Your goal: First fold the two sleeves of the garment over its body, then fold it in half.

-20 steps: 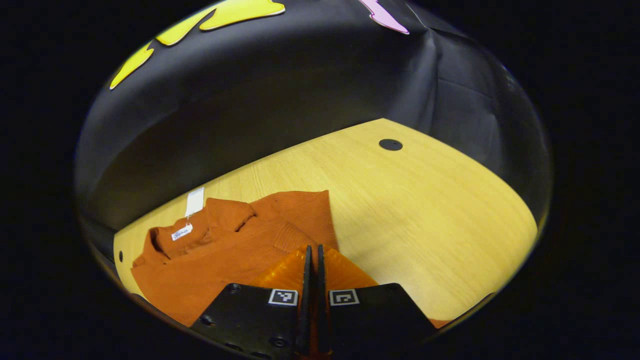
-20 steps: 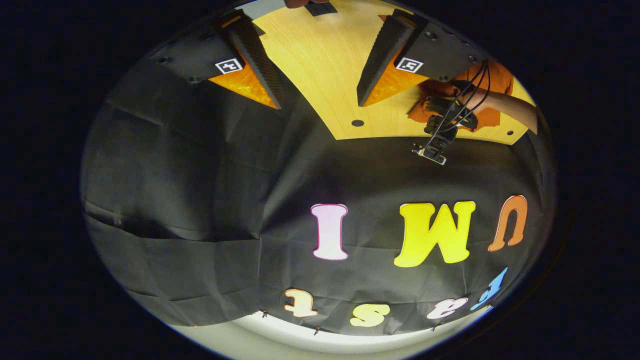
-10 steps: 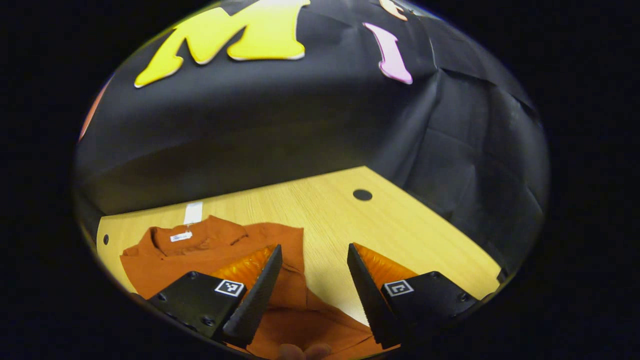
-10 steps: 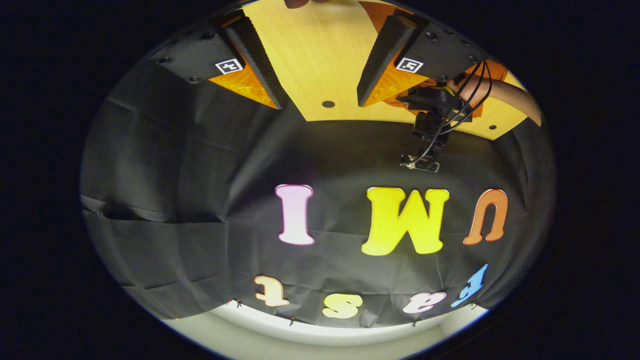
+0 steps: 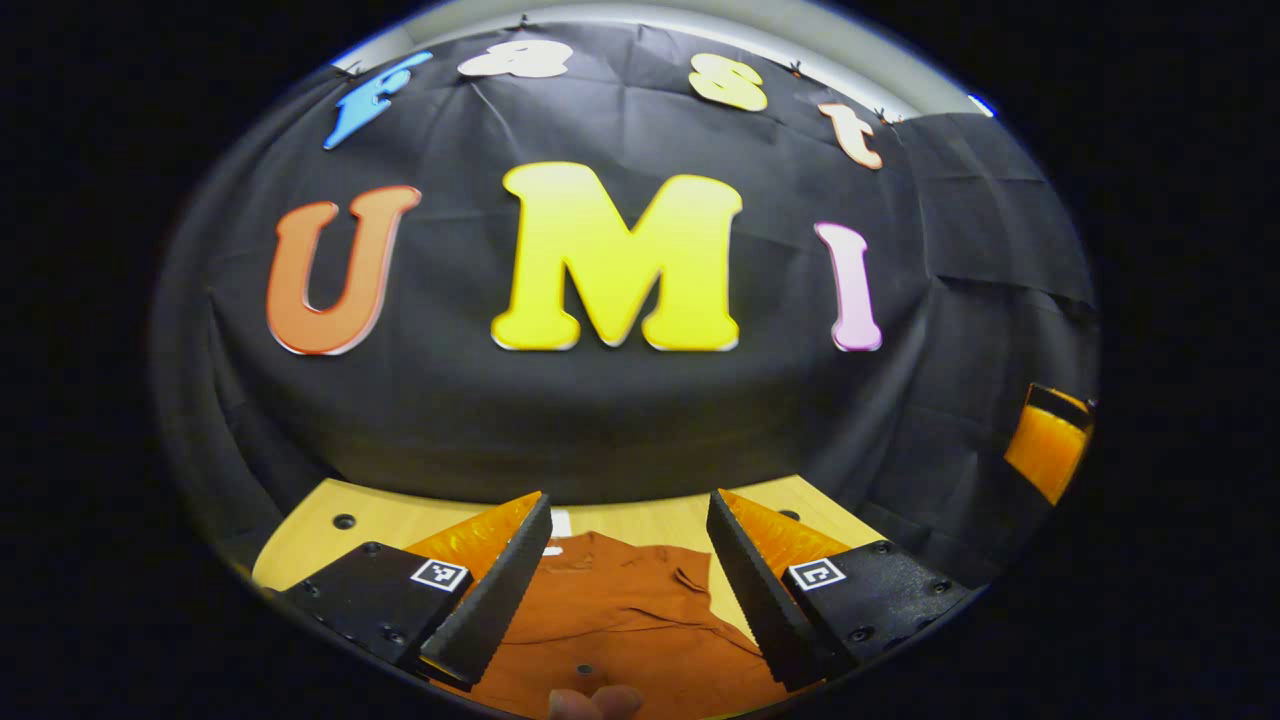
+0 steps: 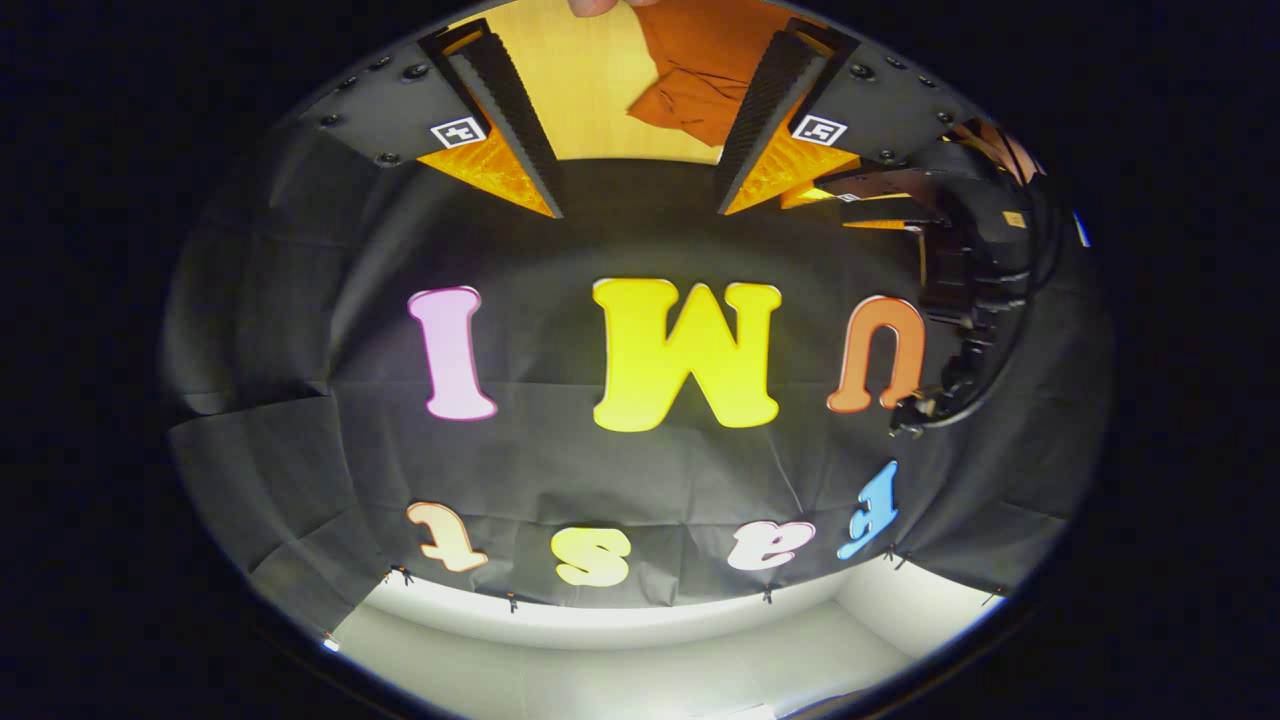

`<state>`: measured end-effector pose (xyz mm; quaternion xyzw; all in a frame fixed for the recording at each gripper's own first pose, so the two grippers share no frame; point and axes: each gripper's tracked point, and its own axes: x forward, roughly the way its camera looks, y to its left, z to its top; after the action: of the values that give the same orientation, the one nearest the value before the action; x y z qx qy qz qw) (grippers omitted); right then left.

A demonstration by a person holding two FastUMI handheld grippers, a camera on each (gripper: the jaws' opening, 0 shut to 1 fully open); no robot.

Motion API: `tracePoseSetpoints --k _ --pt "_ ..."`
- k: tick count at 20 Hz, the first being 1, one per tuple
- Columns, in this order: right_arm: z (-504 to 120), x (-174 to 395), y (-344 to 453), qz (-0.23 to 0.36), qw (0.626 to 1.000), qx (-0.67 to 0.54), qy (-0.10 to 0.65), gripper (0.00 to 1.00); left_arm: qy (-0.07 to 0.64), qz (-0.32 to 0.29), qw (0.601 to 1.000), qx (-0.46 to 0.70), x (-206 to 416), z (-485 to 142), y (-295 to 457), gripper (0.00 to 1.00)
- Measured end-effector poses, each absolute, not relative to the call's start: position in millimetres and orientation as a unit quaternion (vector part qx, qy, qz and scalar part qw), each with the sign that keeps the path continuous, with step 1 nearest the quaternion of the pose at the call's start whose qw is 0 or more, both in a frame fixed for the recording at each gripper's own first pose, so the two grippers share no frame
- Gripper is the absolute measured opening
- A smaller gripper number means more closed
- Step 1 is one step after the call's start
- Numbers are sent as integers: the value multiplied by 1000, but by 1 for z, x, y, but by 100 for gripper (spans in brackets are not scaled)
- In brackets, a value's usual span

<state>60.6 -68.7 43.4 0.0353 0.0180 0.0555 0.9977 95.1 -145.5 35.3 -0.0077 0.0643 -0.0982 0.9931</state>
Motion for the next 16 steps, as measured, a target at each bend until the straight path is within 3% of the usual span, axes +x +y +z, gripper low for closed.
tracePoseSetpoints --k 3,8,16 --pt "58 64 -43 78 996 50 0 94 21 -54 998 -2 87 76 -110 100" --pt "62 60 -9 111 993 50 -1 94 5 -30 999 -19 76 89 -84 100" --pt "14 51 -20 134 988 37 69 94 84 -55 994 -35 46 39 -67 100"
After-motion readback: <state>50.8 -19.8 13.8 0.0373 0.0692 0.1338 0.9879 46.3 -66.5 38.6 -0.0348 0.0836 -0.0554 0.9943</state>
